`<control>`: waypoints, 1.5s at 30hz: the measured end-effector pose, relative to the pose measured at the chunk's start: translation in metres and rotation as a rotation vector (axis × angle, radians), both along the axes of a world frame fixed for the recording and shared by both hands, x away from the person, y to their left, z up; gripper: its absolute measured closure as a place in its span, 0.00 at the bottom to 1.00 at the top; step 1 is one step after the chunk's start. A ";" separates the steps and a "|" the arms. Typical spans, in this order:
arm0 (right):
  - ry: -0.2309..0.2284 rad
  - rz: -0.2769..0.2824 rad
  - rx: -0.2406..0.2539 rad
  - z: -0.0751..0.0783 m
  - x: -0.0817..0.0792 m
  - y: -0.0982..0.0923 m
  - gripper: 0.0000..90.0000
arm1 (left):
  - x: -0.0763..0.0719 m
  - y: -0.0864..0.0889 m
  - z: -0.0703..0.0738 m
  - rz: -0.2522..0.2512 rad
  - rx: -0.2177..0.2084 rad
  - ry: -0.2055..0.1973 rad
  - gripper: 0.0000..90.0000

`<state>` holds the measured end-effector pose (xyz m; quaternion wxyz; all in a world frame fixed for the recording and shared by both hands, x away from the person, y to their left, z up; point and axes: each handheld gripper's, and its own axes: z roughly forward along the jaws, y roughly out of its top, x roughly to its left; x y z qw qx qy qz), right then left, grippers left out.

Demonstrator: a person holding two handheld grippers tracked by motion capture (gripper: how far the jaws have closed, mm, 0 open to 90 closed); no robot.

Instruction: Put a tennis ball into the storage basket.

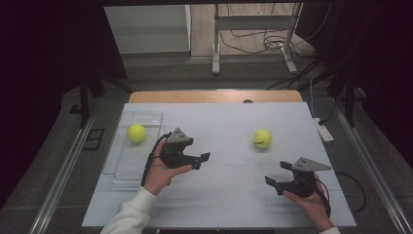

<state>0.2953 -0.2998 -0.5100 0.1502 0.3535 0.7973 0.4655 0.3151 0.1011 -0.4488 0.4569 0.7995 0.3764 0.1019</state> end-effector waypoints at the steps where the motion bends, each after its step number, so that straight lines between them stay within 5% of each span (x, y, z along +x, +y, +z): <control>1: 0.000 0.000 0.002 0.000 0.000 0.000 0.14 | 0.002 -0.002 -0.001 -0.001 0.000 0.003 0.18; 45: 0.004 0.003 -0.003 -0.001 0.000 -0.002 0.14 | 0.047 -0.062 -0.020 -0.112 0.038 0.058 0.18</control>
